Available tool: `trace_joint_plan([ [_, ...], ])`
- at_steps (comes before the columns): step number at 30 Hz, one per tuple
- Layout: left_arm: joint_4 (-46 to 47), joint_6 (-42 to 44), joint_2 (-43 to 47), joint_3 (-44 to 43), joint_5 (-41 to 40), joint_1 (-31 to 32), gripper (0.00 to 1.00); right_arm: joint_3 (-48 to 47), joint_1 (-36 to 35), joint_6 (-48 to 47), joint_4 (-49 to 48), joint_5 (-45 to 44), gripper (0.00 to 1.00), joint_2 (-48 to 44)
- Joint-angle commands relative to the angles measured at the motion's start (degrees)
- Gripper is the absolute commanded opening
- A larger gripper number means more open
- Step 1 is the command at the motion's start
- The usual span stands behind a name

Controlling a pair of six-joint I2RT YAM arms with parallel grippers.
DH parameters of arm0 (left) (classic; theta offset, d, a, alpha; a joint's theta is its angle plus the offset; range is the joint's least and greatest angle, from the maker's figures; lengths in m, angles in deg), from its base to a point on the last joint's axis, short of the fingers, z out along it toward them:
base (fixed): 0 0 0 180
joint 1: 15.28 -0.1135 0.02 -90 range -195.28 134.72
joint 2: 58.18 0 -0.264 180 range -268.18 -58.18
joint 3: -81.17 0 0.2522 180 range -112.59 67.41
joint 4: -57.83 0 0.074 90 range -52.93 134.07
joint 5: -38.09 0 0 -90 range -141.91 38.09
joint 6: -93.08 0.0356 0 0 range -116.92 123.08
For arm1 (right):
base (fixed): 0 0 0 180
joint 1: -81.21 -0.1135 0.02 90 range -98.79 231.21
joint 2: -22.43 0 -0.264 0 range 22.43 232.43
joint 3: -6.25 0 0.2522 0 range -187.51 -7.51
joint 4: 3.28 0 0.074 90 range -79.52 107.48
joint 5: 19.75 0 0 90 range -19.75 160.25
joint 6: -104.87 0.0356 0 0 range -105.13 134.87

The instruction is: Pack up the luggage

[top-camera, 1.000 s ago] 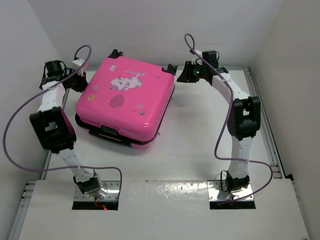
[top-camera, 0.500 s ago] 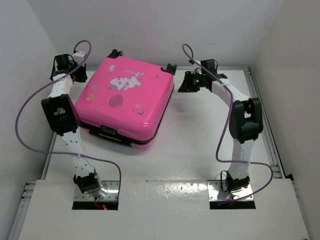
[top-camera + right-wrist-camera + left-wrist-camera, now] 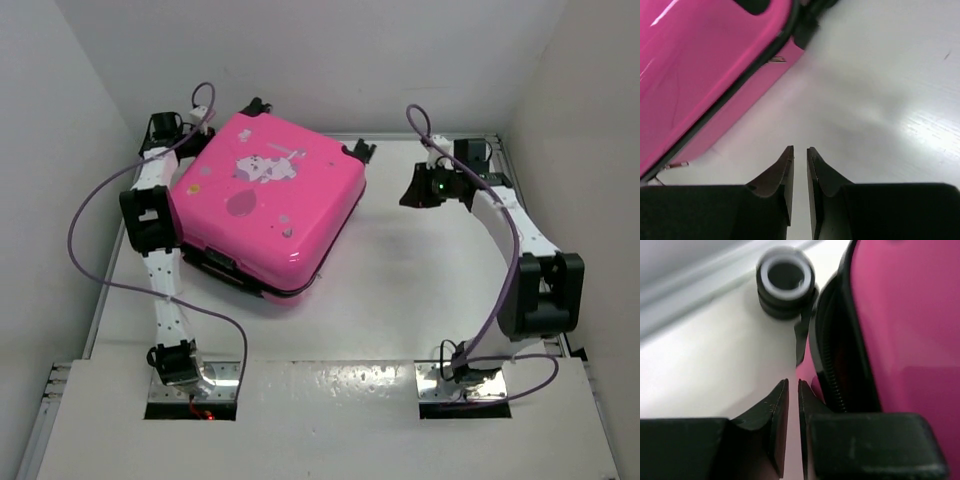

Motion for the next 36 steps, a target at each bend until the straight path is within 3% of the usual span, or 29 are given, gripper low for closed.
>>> trace_joint_plan([
  [1, 11.38, -12.23, -2.00, -4.25, 13.44, 10.00, 0.19, 4.70, -1.49, -7.69, 3.02, 2.65, 0.16, -6.26],
  [4, 22.73, -17.98, -4.47, -8.20, 10.74, 12.38, 0.19, 8.92, -3.51, -15.85, 4.07, 2.83, 0.15, -11.35],
  [7, 28.96, -20.71, -3.88, -9.45, -2.15, 13.17, 0.39, 14.37, -6.76, -23.94, 2.77, 3.87, 0.12, -17.85],
  [8, 31.00, -20.72, -2.47, -6.40, -10.46, 13.17, 0.55, 15.62, -9.38, -25.96, 1.63, 4.23, 0.11, -20.04],
  [9, 32.76, -21.24, 1.02, -4.63, -14.37, 13.17, 0.64, 18.24, -10.19, -30.33, 1.09, 4.76, 0.11, -20.76],
  [11, 36.19, -21.77, 4.73, -1.03, -24.64, 11.25, 0.75, 22.46, -14.12, -34.31, -1.19, 6.16, 0.09, -23.31],
  [17, 33.85, -33.18, 16.84, -1.18, -25.06, 1.85, 0.83, 27.66, -21.53, -42.24, -6.64, 10.47, 0.09, -22.35],
  [19, 32.08, -39.60, 20.81, 2.14, -21.46, -2.63, 0.90, 29.07, -23.63, -45.84, -7.70, 12.14, 0.09, -22.09],
  [25, 24.18, -49.98, 37.86, 16.71, -6.19, -12.47, 0.91, 36.19, -28.55, -53.93, -12.96, 14.96, 0.11, -23.23],
  [28, 17.85, -50.60, 44.19, 23.75, -1.33, -14.77, 0.91, 40.66, -32.51, -55.08, -20.69, 9.81, 0.11, -21.92],
  [29, 17.14, -50.60, 49.61, 30.13, 0.68, -16.08, 0.89, 41.90, -34.69, -54.20, -24.36, 8.99, 0.11, -20.61],
  [31, 13.90, -46.77, 55.43, 36.14, 1.32, -17.14, 0.87, 42.78, -36.29, -52.44, -33.15, 4.79, 0.11, -18.05],
  [36, 2.48, -37.44, 71.79, 51.01, -7.20, -20.31, 0.86, 40.78, -42.53, -46.38, -46.27, -5.60, 0.12, -8.12],
])
